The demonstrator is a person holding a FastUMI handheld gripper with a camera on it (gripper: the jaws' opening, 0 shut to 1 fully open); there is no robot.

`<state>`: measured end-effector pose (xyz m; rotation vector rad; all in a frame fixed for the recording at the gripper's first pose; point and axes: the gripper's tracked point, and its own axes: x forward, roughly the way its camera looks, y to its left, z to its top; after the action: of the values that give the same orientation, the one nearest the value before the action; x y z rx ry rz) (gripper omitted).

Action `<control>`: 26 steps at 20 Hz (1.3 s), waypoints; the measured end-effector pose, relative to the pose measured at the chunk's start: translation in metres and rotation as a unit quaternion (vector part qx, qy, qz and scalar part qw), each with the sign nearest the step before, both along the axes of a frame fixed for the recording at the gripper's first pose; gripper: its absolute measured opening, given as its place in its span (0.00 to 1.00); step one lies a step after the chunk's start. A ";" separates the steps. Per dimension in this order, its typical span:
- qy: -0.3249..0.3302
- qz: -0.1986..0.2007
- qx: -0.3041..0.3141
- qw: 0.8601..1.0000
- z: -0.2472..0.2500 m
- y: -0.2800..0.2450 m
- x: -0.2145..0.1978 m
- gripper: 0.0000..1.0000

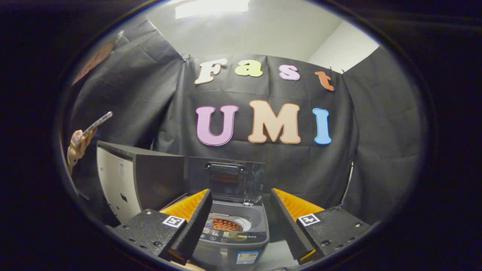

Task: Put the clothes into the washing machine and then close the washing machine lid.

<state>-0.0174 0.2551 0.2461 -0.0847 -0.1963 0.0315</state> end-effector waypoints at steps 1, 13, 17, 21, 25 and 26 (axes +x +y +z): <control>-0.004 0.007 0.006 1.000 -0.006 0.001 -0.004 0.94; 0.044 0.035 0.055 0.997 -0.111 0.007 -0.034 0.94; 0.063 0.025 0.054 0.996 -0.130 0.002 -0.048 0.95; 0.070 0.025 0.058 0.996 -0.141 0.002 -0.061 0.94; 0.081 0.025 0.043 0.995 -0.148 0.007 -0.064 0.94; 0.087 0.026 0.042 0.995 -0.151 0.007 -0.063 0.94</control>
<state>-0.0802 0.2620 0.0953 0.0064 -0.0264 0.0814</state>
